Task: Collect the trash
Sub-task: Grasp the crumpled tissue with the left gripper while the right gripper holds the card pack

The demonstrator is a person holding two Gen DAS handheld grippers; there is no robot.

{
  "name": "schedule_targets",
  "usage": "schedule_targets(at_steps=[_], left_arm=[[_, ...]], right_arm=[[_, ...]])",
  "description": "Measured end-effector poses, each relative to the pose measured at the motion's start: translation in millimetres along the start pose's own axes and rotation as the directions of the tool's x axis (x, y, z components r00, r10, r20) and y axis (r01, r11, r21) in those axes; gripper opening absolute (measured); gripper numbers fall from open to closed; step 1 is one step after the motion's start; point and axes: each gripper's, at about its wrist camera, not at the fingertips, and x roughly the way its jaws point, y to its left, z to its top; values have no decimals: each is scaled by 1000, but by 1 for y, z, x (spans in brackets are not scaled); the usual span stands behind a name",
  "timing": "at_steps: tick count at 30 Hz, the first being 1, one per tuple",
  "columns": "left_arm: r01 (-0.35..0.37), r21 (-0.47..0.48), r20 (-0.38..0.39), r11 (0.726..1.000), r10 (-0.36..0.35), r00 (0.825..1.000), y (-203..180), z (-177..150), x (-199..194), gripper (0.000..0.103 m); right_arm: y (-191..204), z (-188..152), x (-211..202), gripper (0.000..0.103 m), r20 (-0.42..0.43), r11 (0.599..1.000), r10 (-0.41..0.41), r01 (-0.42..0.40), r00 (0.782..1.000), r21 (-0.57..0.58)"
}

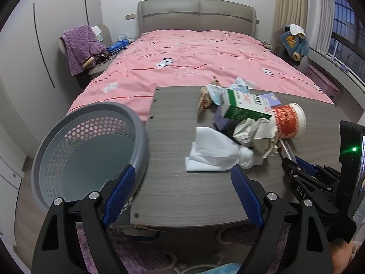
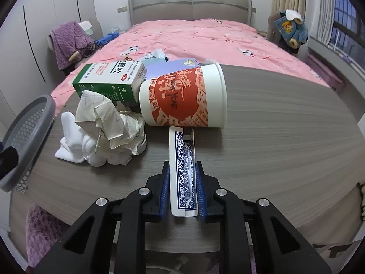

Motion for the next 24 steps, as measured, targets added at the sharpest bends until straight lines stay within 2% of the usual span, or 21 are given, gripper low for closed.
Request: schedule_targets(at_steps=[8,14,19,24], left_arm=[[60,22,-10,998,-60,998,-20,5,5,82],[117,43,-17,992,-117,993,-41,11,10,82],[133,77,-11,988,-132,991,-65,16,17,82],[150,69,-28,986,-148,989,-80,23,36,82]], right_arm=[[-21,-7,-27,20,25,997,69,-70,997,41],[-38,-7,-40,20,50,994,77,-81,996,70],[-58,-9,-41,20,52,991,79,-85,996,108],[-73,-15,-40,20,47,987,86,-91,995,133]])
